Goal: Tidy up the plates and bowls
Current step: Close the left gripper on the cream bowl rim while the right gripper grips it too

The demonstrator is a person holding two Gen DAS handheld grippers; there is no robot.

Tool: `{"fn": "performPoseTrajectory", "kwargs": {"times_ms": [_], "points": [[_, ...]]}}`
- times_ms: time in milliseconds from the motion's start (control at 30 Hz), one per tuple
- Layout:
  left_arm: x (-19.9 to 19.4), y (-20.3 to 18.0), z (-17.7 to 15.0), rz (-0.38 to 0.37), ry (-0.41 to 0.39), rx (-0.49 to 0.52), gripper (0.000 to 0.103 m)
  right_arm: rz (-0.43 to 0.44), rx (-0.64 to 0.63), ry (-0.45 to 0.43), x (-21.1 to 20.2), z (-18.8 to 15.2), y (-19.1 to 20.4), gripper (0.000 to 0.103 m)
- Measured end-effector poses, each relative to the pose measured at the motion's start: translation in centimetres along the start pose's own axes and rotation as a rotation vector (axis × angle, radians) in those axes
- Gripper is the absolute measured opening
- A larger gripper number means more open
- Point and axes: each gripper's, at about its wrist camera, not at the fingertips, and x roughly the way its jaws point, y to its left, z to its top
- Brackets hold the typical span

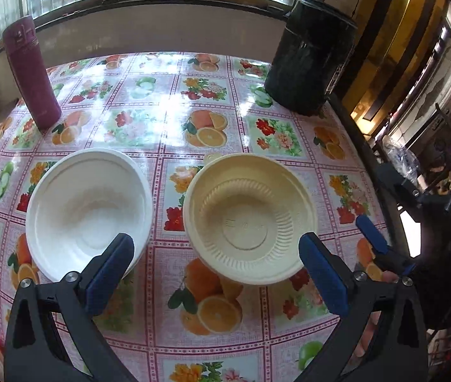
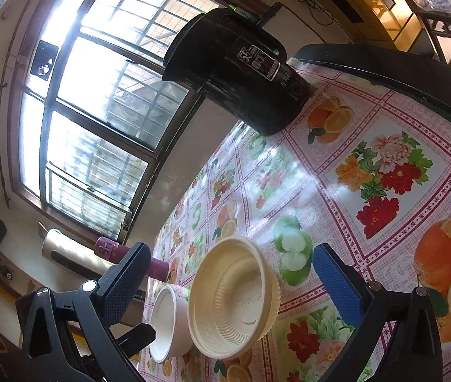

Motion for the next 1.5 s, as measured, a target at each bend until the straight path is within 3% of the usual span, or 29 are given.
{"fn": "performPoseTrajectory", "kwargs": {"times_ms": [100, 233, 400, 533, 700, 833, 1200, 1367, 1500], "points": [[1.2, 0.6, -0.4, 0.019, 0.052, -0.012, 0.103, 0.009, 0.008, -0.010, -0.4, 0.1, 0.1, 0.103], [2.4, 1.4, -1.3, -0.018, 0.108, -0.057, 0.103, 0.012, -0.029, -0.029, -0.9, 0.0, 1.0, 0.103], [2.4, 0.9, -2.5, -0.076, 0.122, -0.076, 0.103, 0.016, -0.078, -0.044, -1.3, -0.2, 2.1, 0.103], [2.8, 0.7, -3.0, -0.147, 0.149, -0.127, 0.103, 0.031, -0.055, 0.008, -0.9, 0.0, 1.9, 0.103], [3.4, 1.4, -2.9, -0.154, 0.173, -0.181, 0.103, 0.024, -0.018, 0.062, 0.0, 0.1, 0.9, 0.103], [3.8, 2.1, -2.9, -0.204, 0.203, -0.247, 0.103, -0.006, -0.025, 0.121, 1.1, -0.3, 0.8, 0.103], [4.1, 3.5, -1.8, -0.258, 0.237, -0.359, 0.103, 0.031, 0.017, 0.227, 3.1, -0.9, 0.0, 0.103], [4.5, 4.2, -1.4, -0.348, 0.262, -0.424, 0.103, 0.057, 0.056, 0.247, 3.8, -1.1, -0.4, 0.103], [4.3, 3.7, -1.2, -0.399, 0.266, -0.411, 0.103, 0.072, 0.132, 0.294, 4.7, -1.3, -1.6, 0.103]]}}
